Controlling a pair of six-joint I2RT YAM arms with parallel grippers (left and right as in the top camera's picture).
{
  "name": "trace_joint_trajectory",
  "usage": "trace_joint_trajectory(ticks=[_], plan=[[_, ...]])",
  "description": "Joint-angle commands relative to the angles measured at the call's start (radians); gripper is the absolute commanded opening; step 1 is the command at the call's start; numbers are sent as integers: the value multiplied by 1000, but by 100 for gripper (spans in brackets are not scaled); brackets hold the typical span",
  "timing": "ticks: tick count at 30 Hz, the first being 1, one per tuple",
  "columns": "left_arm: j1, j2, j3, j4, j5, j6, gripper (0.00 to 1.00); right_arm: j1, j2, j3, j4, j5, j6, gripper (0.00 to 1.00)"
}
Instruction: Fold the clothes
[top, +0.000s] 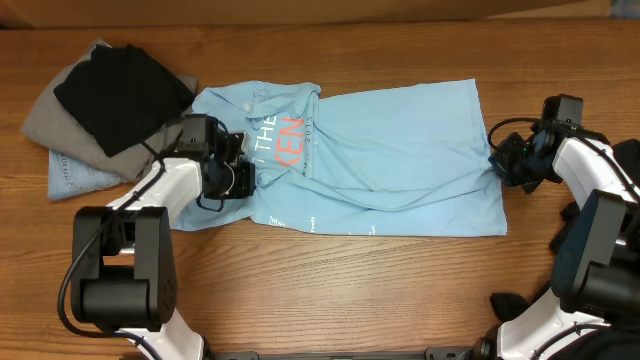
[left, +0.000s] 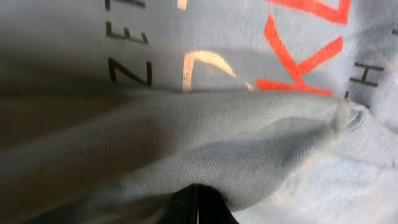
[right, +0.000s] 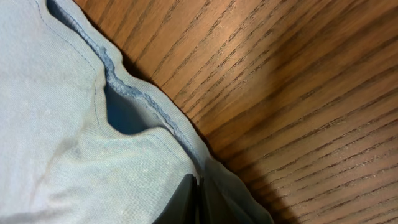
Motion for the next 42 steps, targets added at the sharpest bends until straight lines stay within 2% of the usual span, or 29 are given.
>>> trace_joint_trajectory(ticks=[1, 8, 16, 20, 25, 29, 31, 33, 34, 36, 37, 42], plan=[[-5, 15, 93, -27, 1, -3, 5, 1, -1, 27, 3, -5, 2, 5], [-5, 15, 125, -116, -4, 26, 9, 1, -1, 27, -1, -4, 1, 5], [-5, 16, 129, 89, -3, 12, 16, 1, -1, 27, -2, -5, 1, 5], [3, 16, 166, 102, -4, 1, 14, 1, -1, 27, -2, -5, 1, 5], [21, 16, 297, -77, 16, 6, 14, 1, -1, 27, -5, -4, 1, 5], [9, 16, 380, -275, 138, 109, 17, 1, -1, 27, -8, -4, 1, 5], [-14, 16, 378, -346, 130, 160, 20, 1, -1, 27, -7, -4, 1, 5], [-45, 24, 362, -394, 66, 204, 21, 1, -1, 27, -5, -5, 2, 12], [-60, 26, 347, -401, 28, 213, 22, 1, -1, 27, -5, -5, 2, 22], [-89, 30, 312, -396, -48, 212, 22, 1, -1, 27, -5, -4, 1, 52], [-102, 31, 292, -385, -80, 211, 22, 1, -1, 27, -5, -4, 1, 62], [-114, 31, 254, -329, -109, 207, 30, -33, -18, 27, -10, -2, 2, 64]])
